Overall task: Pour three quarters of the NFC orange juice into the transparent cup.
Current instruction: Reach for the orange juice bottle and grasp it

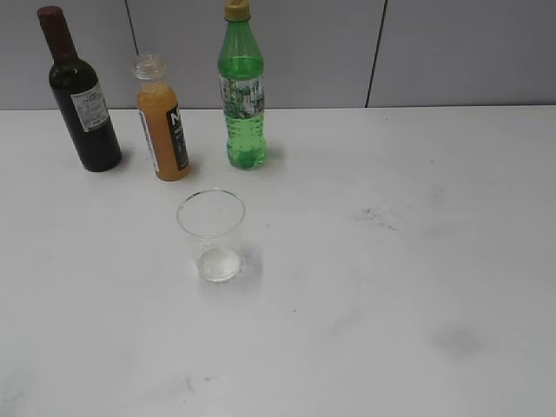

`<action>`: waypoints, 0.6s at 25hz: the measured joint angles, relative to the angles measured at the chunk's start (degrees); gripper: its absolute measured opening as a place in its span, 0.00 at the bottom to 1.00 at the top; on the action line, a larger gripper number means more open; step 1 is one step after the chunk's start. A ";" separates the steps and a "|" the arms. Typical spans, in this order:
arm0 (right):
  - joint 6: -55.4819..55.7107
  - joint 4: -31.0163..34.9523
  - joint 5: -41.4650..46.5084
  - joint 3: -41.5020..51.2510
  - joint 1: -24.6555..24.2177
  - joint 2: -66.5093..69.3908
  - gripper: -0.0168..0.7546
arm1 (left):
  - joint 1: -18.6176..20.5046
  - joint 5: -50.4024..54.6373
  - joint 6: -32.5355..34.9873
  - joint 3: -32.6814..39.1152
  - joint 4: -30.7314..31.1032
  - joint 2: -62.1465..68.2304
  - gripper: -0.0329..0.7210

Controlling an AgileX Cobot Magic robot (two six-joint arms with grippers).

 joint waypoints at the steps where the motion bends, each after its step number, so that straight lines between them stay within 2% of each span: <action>1: 0.00 0.00 0.00 0.00 0.00 0.00 0.79 | 0.00 0.00 0.00 0.00 0.00 0.00 0.36; 7: 0.00 0.00 0.00 0.00 0.00 0.00 0.79 | 0.00 0.00 0.00 0.00 -0.42 0.00 0.36; 9: 0.00 0.00 0.00 0.00 0.00 0.00 0.79 | 0.00 -0.05 0.00 0.00 -1.20 0.00 0.40; 11: 0.00 0.00 0.00 0.00 0.00 0.00 0.79 | 0.00 -0.11 0.00 0.00 -1.63 0.00 0.55; 14: 0.00 0.00 0.00 0.00 0.00 0.00 0.79 | 0.00 -0.24 0.00 0.00 -1.80 0.00 0.82; 15: 0.00 0.00 0.00 0.00 0.00 0.00 0.79 | 0.00 -0.28 0.00 0.00 -1.85 0.14 0.88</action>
